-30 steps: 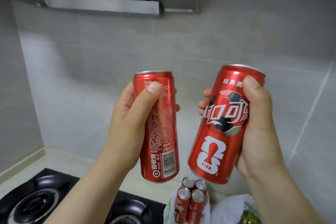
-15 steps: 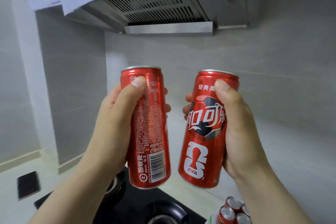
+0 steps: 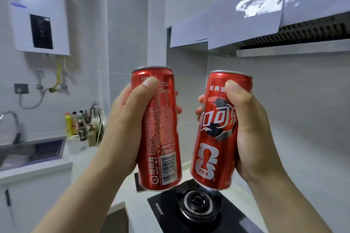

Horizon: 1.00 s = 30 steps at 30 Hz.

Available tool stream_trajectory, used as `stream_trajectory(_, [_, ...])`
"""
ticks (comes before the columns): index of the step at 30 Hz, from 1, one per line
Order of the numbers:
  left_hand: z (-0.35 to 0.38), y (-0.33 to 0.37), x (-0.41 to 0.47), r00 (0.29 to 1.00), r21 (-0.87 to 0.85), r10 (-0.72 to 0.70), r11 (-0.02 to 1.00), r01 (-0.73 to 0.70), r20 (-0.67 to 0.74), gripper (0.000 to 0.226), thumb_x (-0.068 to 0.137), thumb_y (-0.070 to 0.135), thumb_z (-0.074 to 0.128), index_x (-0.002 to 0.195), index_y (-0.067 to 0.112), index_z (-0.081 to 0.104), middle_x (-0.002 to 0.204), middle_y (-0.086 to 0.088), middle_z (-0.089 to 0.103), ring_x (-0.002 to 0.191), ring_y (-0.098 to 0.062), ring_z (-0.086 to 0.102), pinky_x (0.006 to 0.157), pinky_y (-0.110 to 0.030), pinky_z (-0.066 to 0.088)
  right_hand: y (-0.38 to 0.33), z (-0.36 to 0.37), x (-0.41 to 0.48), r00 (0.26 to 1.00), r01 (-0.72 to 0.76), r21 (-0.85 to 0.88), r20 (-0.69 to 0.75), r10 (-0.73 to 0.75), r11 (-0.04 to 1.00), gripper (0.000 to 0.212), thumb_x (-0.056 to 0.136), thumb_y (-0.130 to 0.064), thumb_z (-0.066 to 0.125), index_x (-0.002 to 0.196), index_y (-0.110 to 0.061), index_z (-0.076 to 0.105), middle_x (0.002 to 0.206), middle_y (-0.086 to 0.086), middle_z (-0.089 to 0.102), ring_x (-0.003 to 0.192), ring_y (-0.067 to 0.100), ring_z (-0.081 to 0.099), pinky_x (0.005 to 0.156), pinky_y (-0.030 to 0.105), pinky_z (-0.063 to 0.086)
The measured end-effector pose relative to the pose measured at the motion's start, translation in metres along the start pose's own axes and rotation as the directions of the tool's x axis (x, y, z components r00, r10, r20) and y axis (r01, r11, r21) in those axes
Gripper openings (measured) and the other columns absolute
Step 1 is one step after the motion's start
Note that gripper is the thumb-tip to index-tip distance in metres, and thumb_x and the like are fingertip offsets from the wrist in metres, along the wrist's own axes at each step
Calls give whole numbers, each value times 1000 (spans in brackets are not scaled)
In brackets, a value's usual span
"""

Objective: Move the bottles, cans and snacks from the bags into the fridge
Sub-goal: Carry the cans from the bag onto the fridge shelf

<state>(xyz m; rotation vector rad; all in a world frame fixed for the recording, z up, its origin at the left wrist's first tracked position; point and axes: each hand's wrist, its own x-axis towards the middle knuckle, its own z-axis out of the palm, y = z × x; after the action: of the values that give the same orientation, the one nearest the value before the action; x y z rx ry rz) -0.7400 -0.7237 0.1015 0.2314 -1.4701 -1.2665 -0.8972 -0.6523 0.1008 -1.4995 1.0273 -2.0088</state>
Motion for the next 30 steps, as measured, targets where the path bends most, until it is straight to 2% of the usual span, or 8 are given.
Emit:
stream_trajectory(6, [-74,28,-15,990,117,41,993,-26,-131,76,65,57,59,122,7,55,93,-11,70,71,-21,70,62,-33,55,28,83,14,990,-23,98,137,9,995,46,71,-54,62,102,-20,61,91,5,72,80,20,73,69,29,59])
stream_trajectory(9, [-105,44,-26,977,166,61,986,-27,-203,78,65,56,59,124,6,52,93,-12,68,71,-21,69,62,-33,55,40,122,20,971,-80,200,239,31,976,45,73,-50,57,106,-19,60,89,3,73,77,19,73,64,25,57])
stream_trajectory(13, [-140,66,-46,933,265,131,963,-40,-336,66,71,49,60,119,4,55,88,-11,69,70,-22,68,60,-31,55,57,177,27,932,-140,281,361,30,949,48,71,-54,63,105,-21,61,93,4,73,80,21,73,69,32,58])
stream_trajectory(15, [-155,77,-57,897,322,166,946,-28,-409,68,70,52,60,117,3,57,86,-12,69,68,-21,68,59,-30,55,64,206,30,901,-175,323,434,19,930,48,69,-56,63,101,-21,62,91,5,74,78,22,73,67,33,58])
stream_trajectory(19, [-177,103,-81,782,474,280,880,22,-557,71,67,55,59,116,5,58,86,-13,70,68,-22,69,57,-30,55,72,263,29,808,-275,419,589,-28,865,48,72,-53,65,101,-15,61,92,13,71,76,25,72,66,34,59])
stream_trajectory(23, [-184,126,-108,632,595,409,797,104,-658,60,73,51,61,111,5,60,84,-13,71,66,-22,68,56,-31,55,71,311,18,699,-376,495,707,-111,784,54,69,-56,64,101,-12,61,89,13,71,76,25,72,66,38,60])
stream_trajectory(28, [-176,149,-147,441,661,535,722,203,-720,56,75,47,56,112,5,59,83,-10,70,67,-22,67,57,-31,57,62,353,-9,530,-509,508,821,-212,695,52,69,-52,67,100,-11,61,86,13,71,71,21,72,58,24,56])
stream_trajectory(30, [-167,157,-164,371,677,577,693,248,-727,54,75,46,55,111,7,59,85,-9,70,69,-21,68,59,-31,57,56,366,-26,461,-558,502,850,-255,661,44,64,-54,73,93,-21,65,84,8,72,72,21,72,59,24,56])
